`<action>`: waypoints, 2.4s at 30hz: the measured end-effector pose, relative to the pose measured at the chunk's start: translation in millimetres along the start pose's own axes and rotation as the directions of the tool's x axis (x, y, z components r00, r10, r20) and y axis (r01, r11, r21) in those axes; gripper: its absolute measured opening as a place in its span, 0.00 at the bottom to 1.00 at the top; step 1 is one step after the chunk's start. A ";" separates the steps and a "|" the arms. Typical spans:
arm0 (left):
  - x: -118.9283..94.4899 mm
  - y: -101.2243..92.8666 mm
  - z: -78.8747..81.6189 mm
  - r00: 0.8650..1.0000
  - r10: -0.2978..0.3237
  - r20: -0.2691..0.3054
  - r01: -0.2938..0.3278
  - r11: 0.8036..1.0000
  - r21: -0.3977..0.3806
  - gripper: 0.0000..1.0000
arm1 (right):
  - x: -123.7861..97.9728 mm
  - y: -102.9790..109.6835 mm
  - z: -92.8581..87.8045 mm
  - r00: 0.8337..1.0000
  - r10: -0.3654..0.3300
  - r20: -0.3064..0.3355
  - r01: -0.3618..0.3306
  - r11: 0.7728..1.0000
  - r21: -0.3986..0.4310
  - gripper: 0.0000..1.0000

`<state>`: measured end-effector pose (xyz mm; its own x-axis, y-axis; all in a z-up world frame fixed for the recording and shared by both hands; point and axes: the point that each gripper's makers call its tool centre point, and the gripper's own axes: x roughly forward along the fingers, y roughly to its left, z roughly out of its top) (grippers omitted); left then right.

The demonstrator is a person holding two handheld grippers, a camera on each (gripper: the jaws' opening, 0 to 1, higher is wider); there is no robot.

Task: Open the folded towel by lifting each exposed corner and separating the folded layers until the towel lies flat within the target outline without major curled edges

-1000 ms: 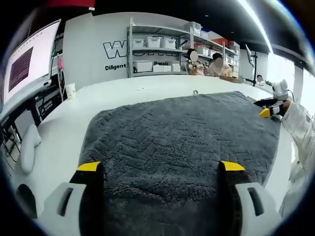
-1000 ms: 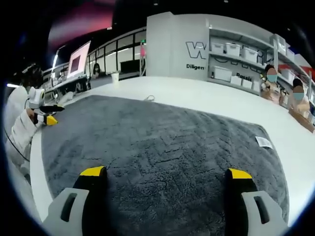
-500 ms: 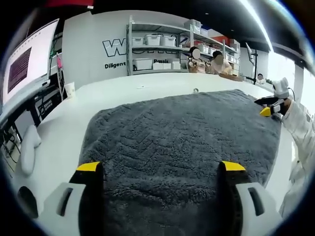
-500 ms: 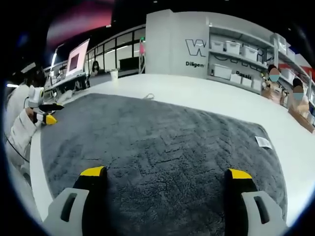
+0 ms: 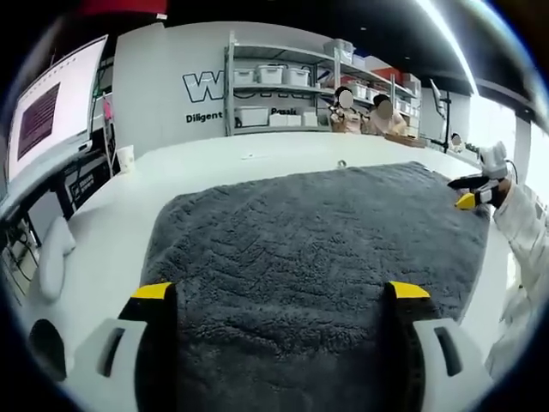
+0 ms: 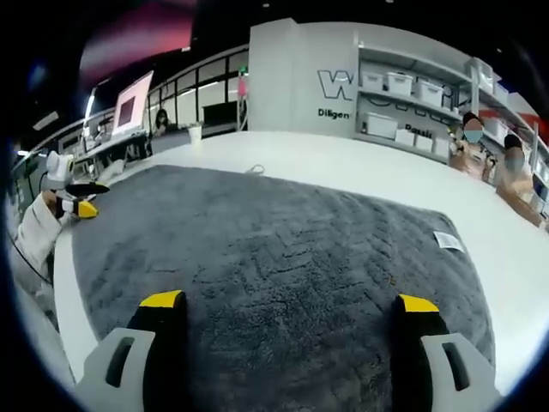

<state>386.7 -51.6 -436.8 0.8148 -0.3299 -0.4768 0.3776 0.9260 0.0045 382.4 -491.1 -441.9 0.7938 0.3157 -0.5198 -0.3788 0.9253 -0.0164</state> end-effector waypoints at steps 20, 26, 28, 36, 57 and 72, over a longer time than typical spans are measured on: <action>-44.8 -5.4 -3.5 0.995 0.061 0.078 -0.053 0.994 -0.095 0.99 | -44.1 -15.4 -27.0 0.996 -0.090 -0.027 0.091 0.994 0.056 0.99; -49.1 -1.8 -11.8 0.992 0.115 0.053 -0.111 0.991 -0.073 0.97 | -50.9 -17.3 -34.0 0.993 -0.106 -0.046 0.109 0.992 0.061 0.99; -48.8 -2.6 -17.1 0.992 0.119 0.038 -0.116 0.991 -0.072 0.97 | -52.0 -17.9 -35.3 0.993 -0.111 -0.046 0.114 0.991 0.070 0.99; -45.4 -2.3 -28.9 0.992 0.127 0.027 -0.124 0.988 -0.091 0.96 | -51.5 -14.6 -39.7 0.994 -0.100 -0.053 0.104 0.991 0.079 0.99; -49.4 0.4 -32.2 0.992 0.118 0.046 -0.115 0.991 -0.066 0.95 | -59.3 -8.7 -44.2 0.995 -0.098 -0.026 0.099 0.992 0.075 0.99; -55.4 3.4 -35.4 0.994 0.107 0.036 -0.105 0.993 -0.058 0.94 | -63.0 -6.1 -45.6 0.996 -0.094 -0.010 0.094 0.993 0.073 0.99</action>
<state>327.2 -23.6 -441.4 0.8657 -0.2356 -0.4416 0.2642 0.9645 0.0034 313.0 -526.1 -448.0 0.8213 0.2253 -0.5242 -0.2662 0.9639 -0.0027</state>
